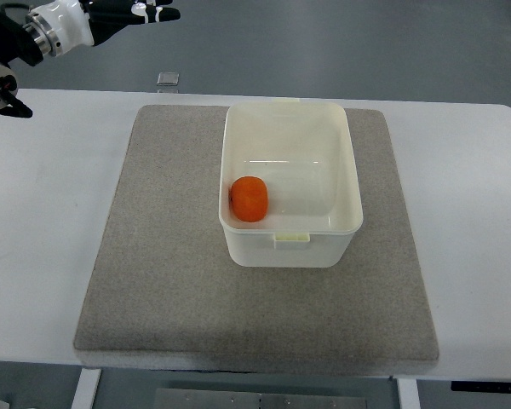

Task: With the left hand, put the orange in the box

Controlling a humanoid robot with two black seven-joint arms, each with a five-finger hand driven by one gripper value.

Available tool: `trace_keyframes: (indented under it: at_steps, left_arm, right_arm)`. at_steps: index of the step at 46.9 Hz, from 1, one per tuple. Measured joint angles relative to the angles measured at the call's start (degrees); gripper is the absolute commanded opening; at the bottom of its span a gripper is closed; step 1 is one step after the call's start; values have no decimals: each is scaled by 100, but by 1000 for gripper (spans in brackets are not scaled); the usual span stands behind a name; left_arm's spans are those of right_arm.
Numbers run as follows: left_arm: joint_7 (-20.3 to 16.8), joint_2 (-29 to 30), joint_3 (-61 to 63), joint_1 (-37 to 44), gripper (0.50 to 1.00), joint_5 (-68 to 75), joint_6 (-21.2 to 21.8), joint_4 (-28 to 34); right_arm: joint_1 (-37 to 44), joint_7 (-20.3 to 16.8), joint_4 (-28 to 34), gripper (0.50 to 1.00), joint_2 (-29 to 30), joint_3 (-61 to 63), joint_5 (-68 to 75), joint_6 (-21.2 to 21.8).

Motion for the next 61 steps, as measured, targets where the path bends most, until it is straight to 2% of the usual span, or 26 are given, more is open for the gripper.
trace_keyframes:
  at_steps: [6,9,15,19,22,32,61]
  left_arm:
    - [133,-13,-118,295,994,-611,-312,283]
    - [523,-18,-320,478,994,-868,-454,327]
    - [1548,-28,-907,815,994,-1565,-507,351]
    - [1951,-46,-1137,957,994,-1993,-517,407]
    - [2109,-68,-1199,1013,994,-2272,-545,461]
    - [2381,-82,-1211,1142,994,-3015,-811,491]
    - [2271,-77,-1297,1235,994,-3050,-868,895]
  right_arm:
    - [1,0,0,932,0,0,0,0]
    - [0,-1,0,932,0,0,0,0]
    - [0,-1,0,932,0,-1,0,0]
    - [0,0,0,932,0,0,0,0]
    - [-1,-1,0,932,0,0,0,0]
    - [0,0,0,932,0,0,0,0]
    - [0,-1,0,932,0,0,0,0]
